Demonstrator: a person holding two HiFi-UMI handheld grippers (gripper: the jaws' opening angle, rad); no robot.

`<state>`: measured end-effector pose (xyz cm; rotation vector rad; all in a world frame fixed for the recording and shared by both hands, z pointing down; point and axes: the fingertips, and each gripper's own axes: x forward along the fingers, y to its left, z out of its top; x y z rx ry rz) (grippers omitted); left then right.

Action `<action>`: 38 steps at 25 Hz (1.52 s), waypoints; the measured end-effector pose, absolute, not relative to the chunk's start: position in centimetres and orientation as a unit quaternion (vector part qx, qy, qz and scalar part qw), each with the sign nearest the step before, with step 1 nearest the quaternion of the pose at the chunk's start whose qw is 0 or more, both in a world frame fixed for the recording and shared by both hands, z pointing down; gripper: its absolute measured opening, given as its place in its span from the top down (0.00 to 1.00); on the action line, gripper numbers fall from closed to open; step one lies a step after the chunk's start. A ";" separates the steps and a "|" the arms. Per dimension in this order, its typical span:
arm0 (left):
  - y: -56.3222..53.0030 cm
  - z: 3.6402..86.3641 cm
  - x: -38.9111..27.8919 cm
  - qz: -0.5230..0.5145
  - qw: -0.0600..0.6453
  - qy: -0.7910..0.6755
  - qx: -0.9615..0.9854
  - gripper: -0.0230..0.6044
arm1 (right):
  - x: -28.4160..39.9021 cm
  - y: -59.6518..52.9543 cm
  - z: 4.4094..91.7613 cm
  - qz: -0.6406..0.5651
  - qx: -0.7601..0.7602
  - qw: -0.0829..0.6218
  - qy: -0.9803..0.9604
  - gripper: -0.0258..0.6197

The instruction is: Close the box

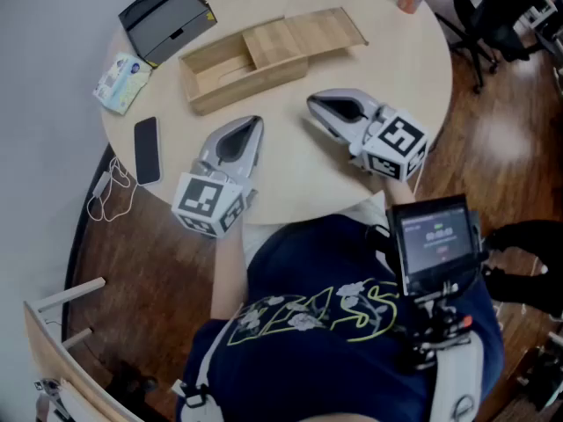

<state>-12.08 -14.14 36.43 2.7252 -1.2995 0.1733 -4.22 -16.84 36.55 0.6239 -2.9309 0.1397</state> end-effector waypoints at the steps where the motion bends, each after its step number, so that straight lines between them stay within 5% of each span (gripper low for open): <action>1: -14.2 35.6 -12.7 0.044 0.056 -0.447 0.892 0.96 | -3.0 -17.6 35.4 0.044 0.224 0.051 -0.972 0.96; 6: -16.6 31.4 -22.3 -0.006 0.049 -0.573 0.818 0.96 | 7.5 -27.2 31.8 0.095 0.388 -0.027 -0.917 0.96; 11: -21.1 33.5 -28.1 0.019 0.124 -0.621 0.774 0.96 | 13.5 -36.5 36.6 0.198 0.475 0.027 -0.857 0.96; 38: -22.1 35.8 -26.5 0.059 0.136 -0.618 0.772 0.96 | 0.5 -33.4 36.3 0.270 0.352 0.052 -0.895 0.96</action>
